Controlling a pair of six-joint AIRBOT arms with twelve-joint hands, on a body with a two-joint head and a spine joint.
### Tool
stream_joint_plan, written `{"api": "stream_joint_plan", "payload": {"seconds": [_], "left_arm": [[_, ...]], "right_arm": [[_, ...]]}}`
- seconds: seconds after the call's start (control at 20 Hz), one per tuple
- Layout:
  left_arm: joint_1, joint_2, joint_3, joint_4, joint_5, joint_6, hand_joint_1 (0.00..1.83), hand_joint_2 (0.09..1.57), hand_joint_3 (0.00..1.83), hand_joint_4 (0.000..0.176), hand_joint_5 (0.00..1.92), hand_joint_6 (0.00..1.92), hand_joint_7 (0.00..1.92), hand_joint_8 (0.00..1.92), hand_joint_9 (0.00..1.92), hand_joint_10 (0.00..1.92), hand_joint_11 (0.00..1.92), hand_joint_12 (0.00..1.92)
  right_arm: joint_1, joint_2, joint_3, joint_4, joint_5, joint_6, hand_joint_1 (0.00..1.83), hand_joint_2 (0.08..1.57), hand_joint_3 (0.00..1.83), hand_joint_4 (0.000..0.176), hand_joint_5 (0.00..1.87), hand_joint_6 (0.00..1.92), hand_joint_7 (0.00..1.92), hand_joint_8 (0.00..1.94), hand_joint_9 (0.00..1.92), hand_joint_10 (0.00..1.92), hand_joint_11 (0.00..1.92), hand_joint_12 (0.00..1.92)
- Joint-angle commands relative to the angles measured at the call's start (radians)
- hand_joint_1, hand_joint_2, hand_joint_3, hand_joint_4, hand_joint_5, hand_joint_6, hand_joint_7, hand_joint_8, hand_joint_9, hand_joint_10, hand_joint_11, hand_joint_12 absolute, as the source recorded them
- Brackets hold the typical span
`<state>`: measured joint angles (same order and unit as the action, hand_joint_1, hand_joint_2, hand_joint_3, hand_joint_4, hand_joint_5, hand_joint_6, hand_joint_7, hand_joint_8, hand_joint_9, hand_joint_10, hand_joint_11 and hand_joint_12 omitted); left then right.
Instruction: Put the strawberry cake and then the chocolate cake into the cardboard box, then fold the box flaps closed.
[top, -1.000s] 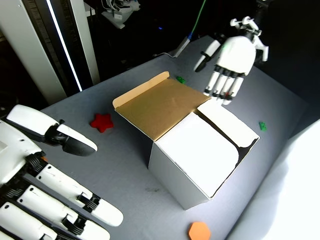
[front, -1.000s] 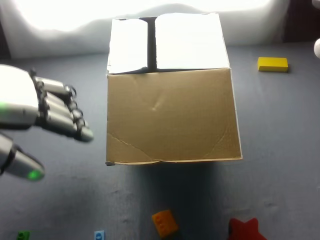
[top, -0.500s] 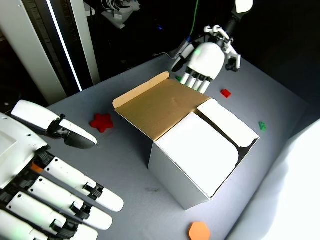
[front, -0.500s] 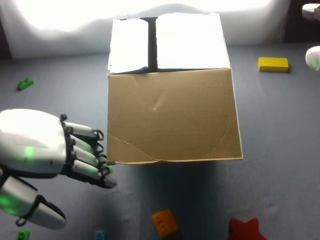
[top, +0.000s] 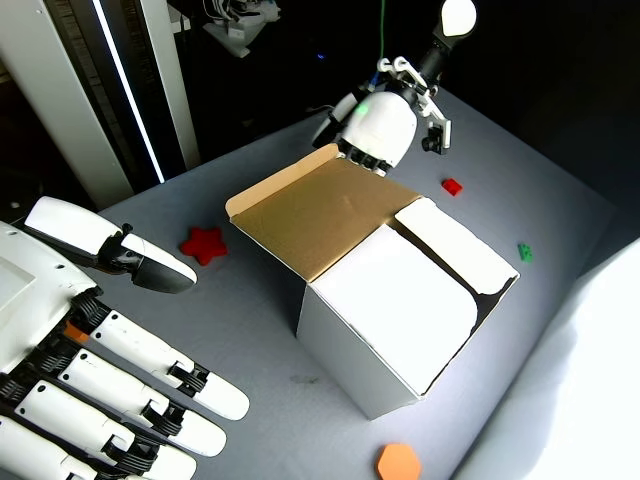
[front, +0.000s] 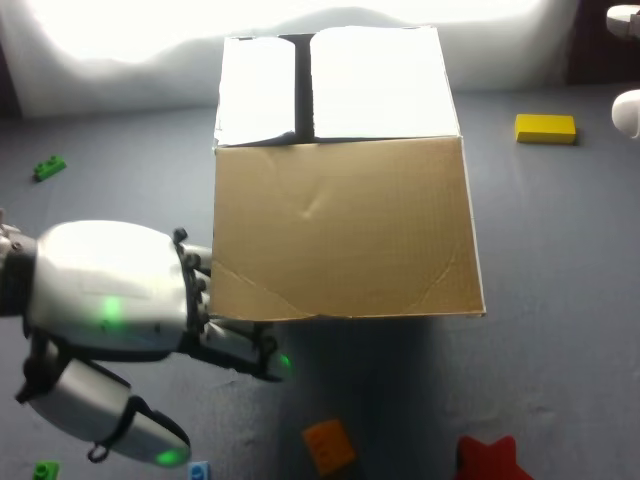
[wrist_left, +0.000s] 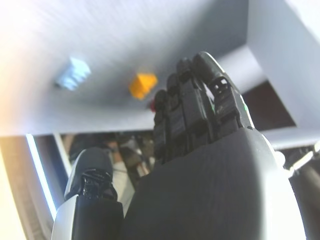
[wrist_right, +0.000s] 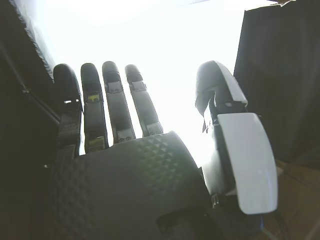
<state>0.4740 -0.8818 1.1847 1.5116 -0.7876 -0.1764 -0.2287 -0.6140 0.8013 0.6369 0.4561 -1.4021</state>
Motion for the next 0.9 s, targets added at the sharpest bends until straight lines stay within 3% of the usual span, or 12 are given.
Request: {"api": "stream_joint_plan", "payload": {"seconds": [0.0,0.15,0.2,0.55,0.85], "left_arm": [[-0.019,0.013,0.008,-0.057,-0.05,-0.014,0.09,1.26,0.0,0.021,0.28,0.0,0.33,0.0,0.38,0.0,0.0,1.19],[-0.074,0.025,0.029,-0.033,-0.087,-0.076,0.08,1.26,0.0,0.025,0.3,0.01,0.34,0.01,0.39,0.01,0.0,1.19],[-0.103,0.031,0.033,-0.016,-0.099,-0.101,0.07,1.27,0.0,0.019,0.29,0.0,0.33,0.0,0.38,0.0,0.0,1.19],[-0.317,0.054,0.051,0.068,-0.142,-0.221,0.09,1.26,0.0,0.018,0.3,0.01,0.34,0.01,0.39,0.01,0.0,1.2],[-0.445,0.018,0.116,0.097,-0.151,-0.249,0.03,1.27,0.0,0.011,0.28,0.0,0.32,0.0,0.39,0.01,0.0,1.17]], "right_arm": [[0.01,0.013,0.002,-0.017,0.111,0.006,0.0,1.3,0.0,0.0,0.16,0.0,0.25,0.0,0.1,0.49,0.0,1.26],[0.01,0.013,0.002,-0.017,0.111,0.005,0.0,1.31,0.0,0.0,0.16,0.0,0.23,0.0,0.09,0.49,0.0,1.24],[0.01,0.013,0.002,-0.017,0.111,0.005,0.0,1.31,0.0,0.0,0.15,0.0,0.24,0.0,0.09,0.5,0.0,1.26],[0.01,0.013,0.002,-0.017,0.113,0.005,0.0,1.31,0.0,0.0,0.16,0.01,0.24,0.01,0.09,0.49,0.0,1.26],[0.01,0.012,0.002,-0.017,0.114,0.005,0.0,1.31,0.0,0.0,0.14,0.0,0.23,0.0,0.09,0.5,0.0,1.23]]}}
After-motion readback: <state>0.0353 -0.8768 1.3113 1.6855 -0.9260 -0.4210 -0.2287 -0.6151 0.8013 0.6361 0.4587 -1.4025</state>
